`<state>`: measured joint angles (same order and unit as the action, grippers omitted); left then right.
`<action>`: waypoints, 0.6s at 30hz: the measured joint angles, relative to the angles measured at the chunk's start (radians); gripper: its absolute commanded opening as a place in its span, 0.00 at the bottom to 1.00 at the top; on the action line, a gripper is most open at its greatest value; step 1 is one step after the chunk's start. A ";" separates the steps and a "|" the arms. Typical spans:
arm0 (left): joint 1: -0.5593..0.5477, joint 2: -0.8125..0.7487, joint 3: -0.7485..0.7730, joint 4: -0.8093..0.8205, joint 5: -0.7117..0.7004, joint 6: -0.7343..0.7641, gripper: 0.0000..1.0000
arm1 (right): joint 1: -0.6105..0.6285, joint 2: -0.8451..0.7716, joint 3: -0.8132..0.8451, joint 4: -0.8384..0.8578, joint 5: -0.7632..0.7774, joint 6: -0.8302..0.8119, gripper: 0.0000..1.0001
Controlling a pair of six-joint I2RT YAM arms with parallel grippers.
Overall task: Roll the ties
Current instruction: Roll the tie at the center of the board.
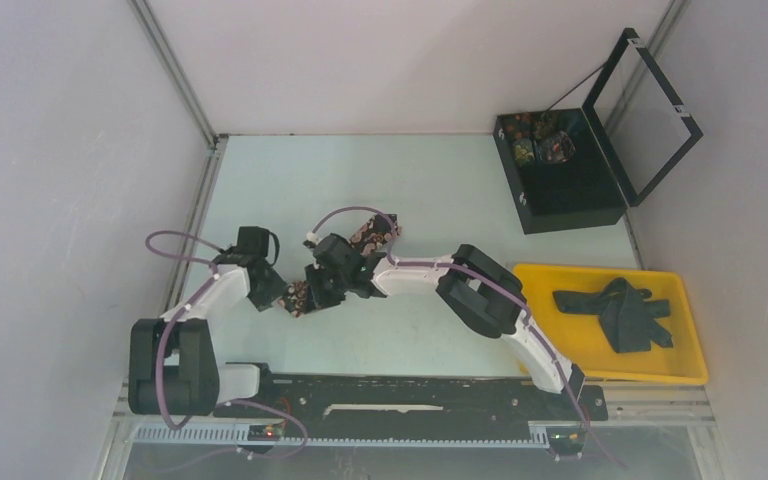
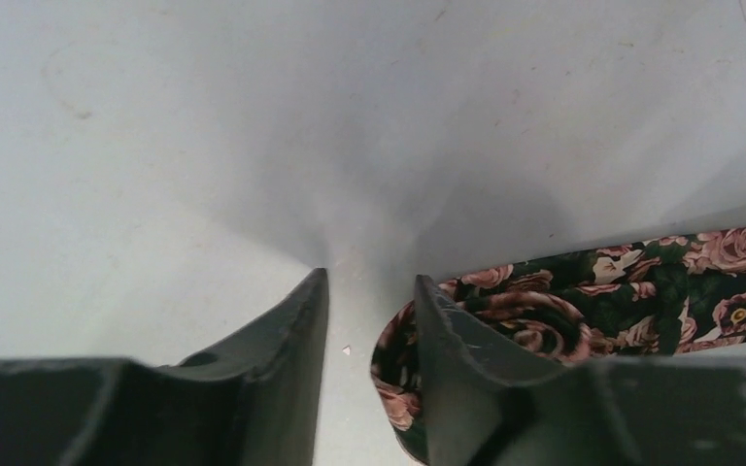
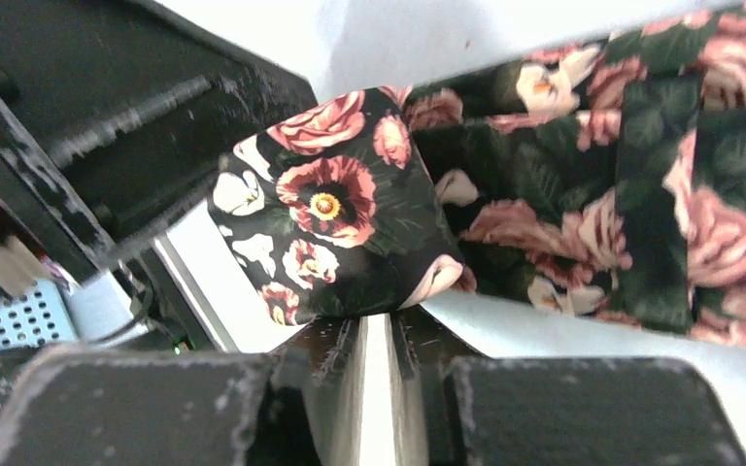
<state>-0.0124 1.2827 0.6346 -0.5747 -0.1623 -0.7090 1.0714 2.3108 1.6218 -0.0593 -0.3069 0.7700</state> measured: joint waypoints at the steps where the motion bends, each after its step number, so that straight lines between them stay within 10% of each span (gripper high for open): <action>1: 0.000 -0.010 0.001 -0.011 -0.007 0.000 0.51 | -0.001 -0.013 -0.024 0.014 -0.005 -0.003 0.17; 18: 0.000 -0.453 -0.005 -0.169 -0.088 -0.070 0.60 | -0.122 -0.187 -0.009 -0.102 -0.148 -0.168 0.23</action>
<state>-0.0124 0.8295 0.6296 -0.7433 -0.2504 -0.7792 0.9489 2.1235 1.6131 -0.1612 -0.4545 0.6022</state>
